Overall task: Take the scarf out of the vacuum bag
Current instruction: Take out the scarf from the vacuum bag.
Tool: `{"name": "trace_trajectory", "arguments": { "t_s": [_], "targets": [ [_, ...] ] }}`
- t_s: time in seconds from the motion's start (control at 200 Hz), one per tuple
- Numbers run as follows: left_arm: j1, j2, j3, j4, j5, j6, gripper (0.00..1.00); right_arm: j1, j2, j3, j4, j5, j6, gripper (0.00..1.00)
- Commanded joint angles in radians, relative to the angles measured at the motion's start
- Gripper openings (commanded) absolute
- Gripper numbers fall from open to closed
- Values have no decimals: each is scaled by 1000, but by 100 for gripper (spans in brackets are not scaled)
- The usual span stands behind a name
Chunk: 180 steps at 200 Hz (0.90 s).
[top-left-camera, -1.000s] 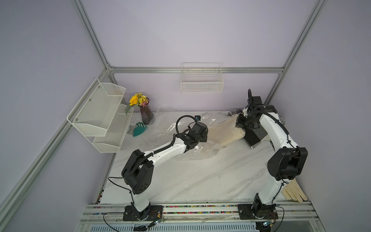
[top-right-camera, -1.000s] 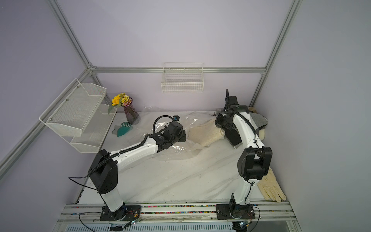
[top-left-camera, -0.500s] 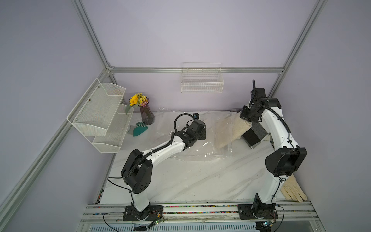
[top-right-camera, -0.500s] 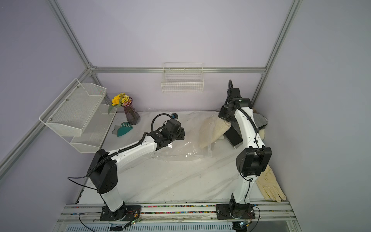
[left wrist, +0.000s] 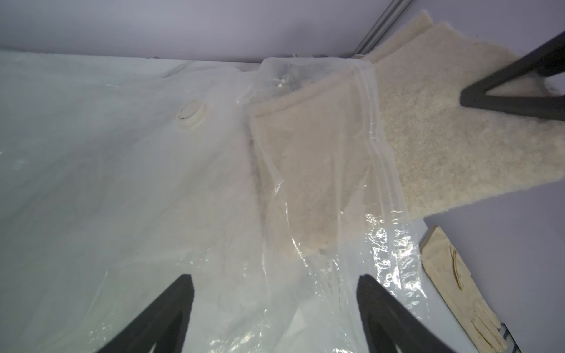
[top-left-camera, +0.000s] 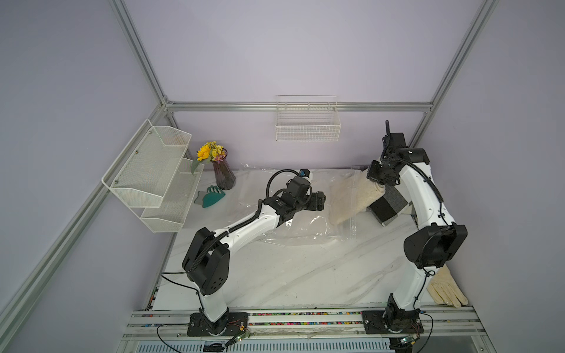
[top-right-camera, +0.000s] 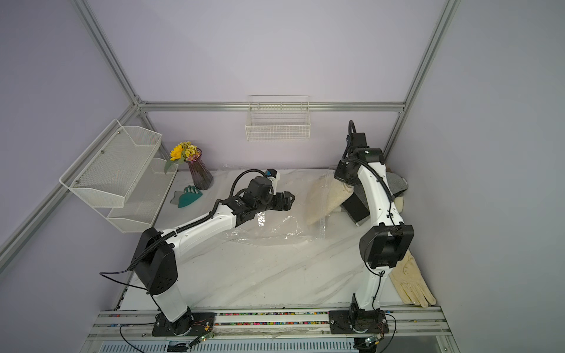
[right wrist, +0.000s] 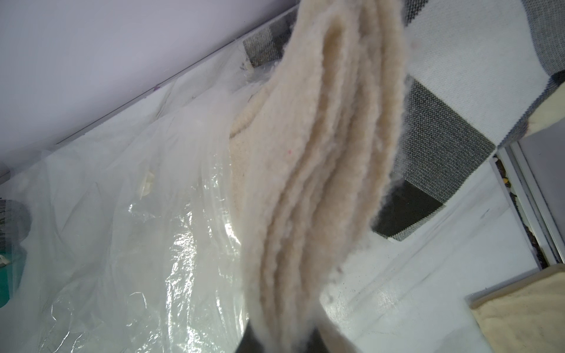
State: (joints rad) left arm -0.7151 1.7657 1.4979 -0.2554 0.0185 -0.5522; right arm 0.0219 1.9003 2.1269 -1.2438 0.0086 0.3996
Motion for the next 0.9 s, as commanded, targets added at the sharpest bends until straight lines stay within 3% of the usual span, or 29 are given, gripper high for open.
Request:
{"name": "trace_trajectory", "arguments": {
  "t_s": [0.0,0.055,0.18,0.42,0.515,0.675,0.895],
  "targets": [
    [-9,-7,55,19,130,30,95,-6,10,59,-6,21,-18,0],
    [-19,-3,61,20,153,34,100,-5,17,74,-13,19,-18,0],
    [-59,17,114,-24,190,49,100,-5,34,91,-25,8,-19,0],
    [-136,70,199,-169,82,68,100,-5,37,91,-9,4,-33,0],
    [-127,86,163,-166,52,51,100,-5,36,92,-5,-6,-33,0],
    [-84,65,-5,-12,12,17,100,-5,15,82,6,-10,-35,0],
    [-37,121,-43,18,9,40,100,-5,-6,86,28,2,-77,0]
  ]
}}
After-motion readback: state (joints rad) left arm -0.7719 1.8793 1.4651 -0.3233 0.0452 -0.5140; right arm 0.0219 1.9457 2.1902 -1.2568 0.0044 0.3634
